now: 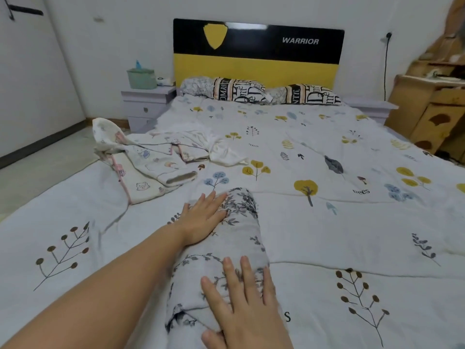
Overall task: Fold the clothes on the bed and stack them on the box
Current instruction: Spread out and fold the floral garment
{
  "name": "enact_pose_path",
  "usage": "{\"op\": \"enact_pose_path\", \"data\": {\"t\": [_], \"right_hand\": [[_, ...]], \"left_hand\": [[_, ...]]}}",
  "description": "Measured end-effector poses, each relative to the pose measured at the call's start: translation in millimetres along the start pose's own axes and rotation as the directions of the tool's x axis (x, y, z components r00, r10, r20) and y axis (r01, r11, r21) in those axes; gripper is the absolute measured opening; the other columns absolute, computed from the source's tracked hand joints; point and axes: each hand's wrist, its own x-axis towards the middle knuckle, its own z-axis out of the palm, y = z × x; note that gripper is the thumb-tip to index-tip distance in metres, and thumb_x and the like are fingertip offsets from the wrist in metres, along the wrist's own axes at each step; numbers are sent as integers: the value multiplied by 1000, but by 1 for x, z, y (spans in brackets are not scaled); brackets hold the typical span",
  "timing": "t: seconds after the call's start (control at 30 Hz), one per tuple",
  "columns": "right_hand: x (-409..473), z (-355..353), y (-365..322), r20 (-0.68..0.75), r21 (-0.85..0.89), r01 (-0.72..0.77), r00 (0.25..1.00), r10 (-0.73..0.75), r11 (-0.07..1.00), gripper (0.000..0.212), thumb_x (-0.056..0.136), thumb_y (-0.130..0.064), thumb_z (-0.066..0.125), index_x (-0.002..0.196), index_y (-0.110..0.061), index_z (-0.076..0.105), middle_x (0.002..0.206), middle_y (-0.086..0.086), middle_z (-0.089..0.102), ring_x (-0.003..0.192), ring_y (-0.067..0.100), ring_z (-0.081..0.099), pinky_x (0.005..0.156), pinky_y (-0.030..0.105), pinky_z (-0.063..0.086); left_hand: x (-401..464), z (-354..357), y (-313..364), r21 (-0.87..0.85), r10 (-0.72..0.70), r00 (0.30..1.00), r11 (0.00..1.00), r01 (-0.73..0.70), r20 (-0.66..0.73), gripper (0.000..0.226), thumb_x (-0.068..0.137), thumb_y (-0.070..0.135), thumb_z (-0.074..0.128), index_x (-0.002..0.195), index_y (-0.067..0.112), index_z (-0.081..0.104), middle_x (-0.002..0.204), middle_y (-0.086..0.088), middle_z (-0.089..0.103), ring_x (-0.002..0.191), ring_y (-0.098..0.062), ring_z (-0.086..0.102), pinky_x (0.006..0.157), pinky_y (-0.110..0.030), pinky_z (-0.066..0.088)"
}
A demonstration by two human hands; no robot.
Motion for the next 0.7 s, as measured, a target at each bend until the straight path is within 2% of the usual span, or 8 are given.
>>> {"op": "enact_pose_path", "data": {"t": [0.07, 0.17, 0.27, 0.37, 0.43, 0.53, 0.6, 0.7], "right_hand": [[-6, 13, -4, -91, -49, 11, 996, -15, 999, 64, 92, -64, 9, 139, -32, 38, 138, 13, 44, 126, 34, 42, 94, 59, 32], [-4, 21, -2, -100, -26, -1, 995, -1, 1000, 59, 91, -66, 13, 129, -37, 48, 130, 12, 58, 122, 30, 48, 93, 57, 36], [-7, 9, 3, -79, 31, 35, 996, -33, 999, 57, 92, -63, 15, 136, -37, 41, 133, 11, 55, 121, 28, 47, 102, 51, 26], [-12, -16, 32, -247, 258, 111, 968, -46, 960, 53, 80, -39, 40, 133, -43, 39, 128, -6, 47, 115, 12, 52, 103, 24, 29], [-22, -34, 55, -361, 441, 4, 916, 173, 898, 45, 79, -19, 42, 115, -44, 48, 115, -20, 52, 109, -3, 49, 91, 2, 33], [-34, -40, 76, -250, 460, -151, 924, 291, 875, 29, 92, -14, 46, 109, -36, 56, 107, -18, 55, 104, 0, 51, 84, 6, 37], [-29, -38, 78, -157, 429, -180, 950, 270, 885, 21, 93, -21, 50, 110, -31, 59, 107, -13, 60, 100, 4, 55, 84, 13, 41], [-20, -37, 80, -53, 326, -199, 972, 227, 924, 24, 95, -25, 44, 116, -28, 55, 112, -9, 61, 104, 10, 54, 82, 20, 37]], "left_hand": [[3, 9, -7, -11, 1, 1000, 1000, -1, -11, 51, 100, 46, 14, 146, 41, -8, 157, 7, -15, 144, -14, -15, 115, -47, -11], [3, 14, -10, -43, 19, 999, 999, -21, -29, 51, 100, 46, 13, 146, 42, -9, 157, 8, -16, 144, -13, -15, 114, -46, -12], [0, 9, -6, -17, -4, 1000, 1000, 4, -13, 51, 100, 48, 13, 146, 43, -8, 158, 8, -13, 145, -13, -13, 115, -50, -10], [1, -13, 10, 51, -40, 999, 998, 42, -30, 51, 99, 49, 18, 148, 40, 6, 159, 5, 4, 146, -17, 3, 113, -55, -7], [7, -31, 27, 65, -31, 988, 997, 41, -151, 47, 99, 45, 25, 144, 31, 30, 152, 0, 30, 140, -23, 25, 112, -57, -1], [19, -44, 55, 85, 18, 975, 996, 1, -220, 42, 100, 38, 25, 130, 21, 49, 137, -4, 47, 129, -28, 41, 111, -57, 6], [28, -41, 71, 125, 54, 986, 992, -34, -159, 39, 101, 35, 26, 117, 18, 56, 125, -6, 54, 121, -29, 47, 110, -55, 15], [42, -35, 83, 225, 40, 981, 974, 4, -192, 40, 99, 37, 31, 112, 14, 61, 116, -9, 57, 110, -30, 50, 93, -42, 34]]}}
